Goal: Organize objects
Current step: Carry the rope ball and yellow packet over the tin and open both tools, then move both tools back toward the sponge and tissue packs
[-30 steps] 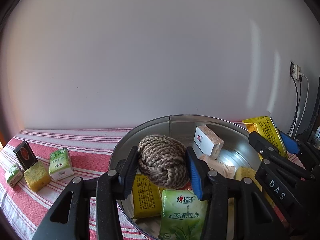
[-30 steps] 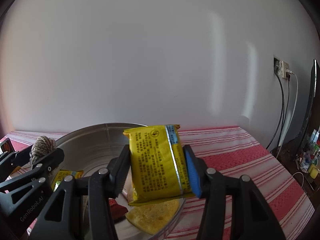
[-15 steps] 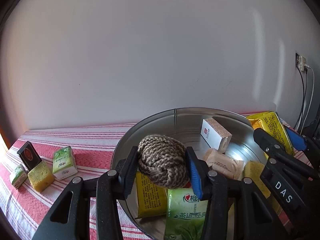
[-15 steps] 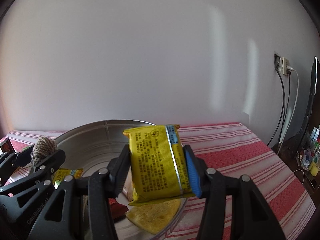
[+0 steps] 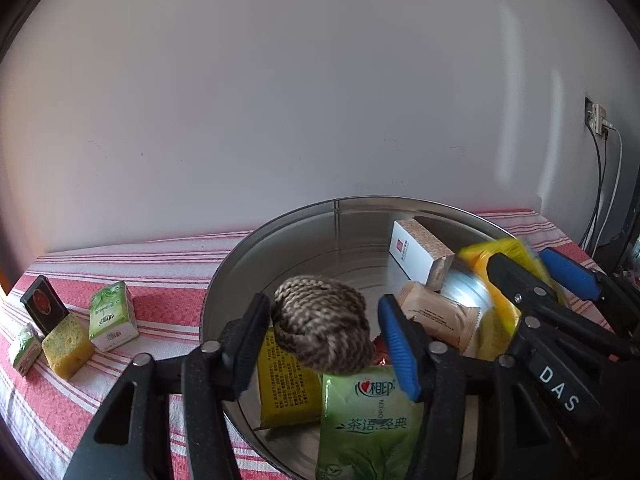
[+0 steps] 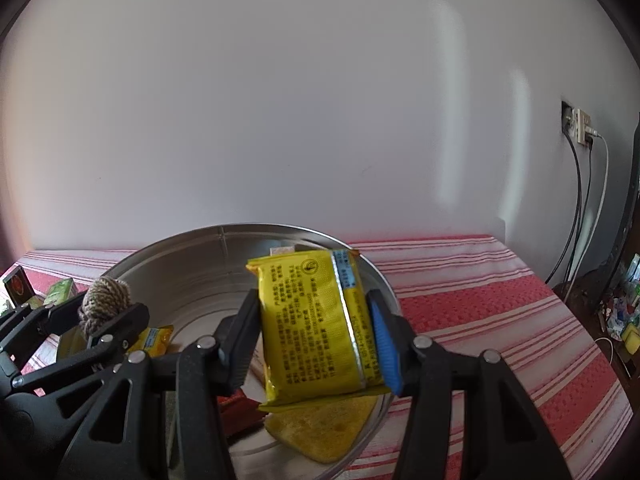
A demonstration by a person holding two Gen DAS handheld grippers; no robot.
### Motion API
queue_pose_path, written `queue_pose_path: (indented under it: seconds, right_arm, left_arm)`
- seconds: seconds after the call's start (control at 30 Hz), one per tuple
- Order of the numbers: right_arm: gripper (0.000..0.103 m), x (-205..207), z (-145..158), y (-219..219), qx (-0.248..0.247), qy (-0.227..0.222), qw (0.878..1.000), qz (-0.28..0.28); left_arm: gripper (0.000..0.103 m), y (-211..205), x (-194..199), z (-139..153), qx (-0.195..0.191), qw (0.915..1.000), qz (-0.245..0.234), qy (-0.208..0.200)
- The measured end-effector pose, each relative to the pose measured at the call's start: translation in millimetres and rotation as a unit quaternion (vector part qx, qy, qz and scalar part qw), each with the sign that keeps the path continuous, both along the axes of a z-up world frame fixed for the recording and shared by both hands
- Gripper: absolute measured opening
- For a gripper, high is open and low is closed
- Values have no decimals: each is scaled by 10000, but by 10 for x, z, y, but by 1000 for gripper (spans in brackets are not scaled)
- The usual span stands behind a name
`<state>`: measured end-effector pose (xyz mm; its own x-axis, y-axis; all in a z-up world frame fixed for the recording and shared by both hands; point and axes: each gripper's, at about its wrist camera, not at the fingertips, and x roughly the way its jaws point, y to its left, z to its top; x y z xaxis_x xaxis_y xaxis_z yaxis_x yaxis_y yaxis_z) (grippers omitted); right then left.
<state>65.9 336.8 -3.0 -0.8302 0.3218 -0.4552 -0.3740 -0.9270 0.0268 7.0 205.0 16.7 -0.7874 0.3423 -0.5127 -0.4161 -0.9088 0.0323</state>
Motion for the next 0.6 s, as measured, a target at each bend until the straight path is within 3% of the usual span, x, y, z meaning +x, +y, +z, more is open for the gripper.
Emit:
queue_pose_path:
  seconds: [0.1,0.2,0.3,0.6]
  right_arm:
    - [54,73,32,30,-24,198,9997,-108]
    - [72,163,70,109,-91,431,9984,-345]
    - [89,222,76,211,-415,627,9963,-414]
    - [102,265,57,307,-808,856,9918,-507]
  left_arm:
    - [79,-14,57,60,15,9997,81,234]
    - [88,-71,67,88,143,9996,113,235]
    - [89,-78,64,81,109,9996,103,241]
    - [90,-177,147,131,16,9976,303,622]
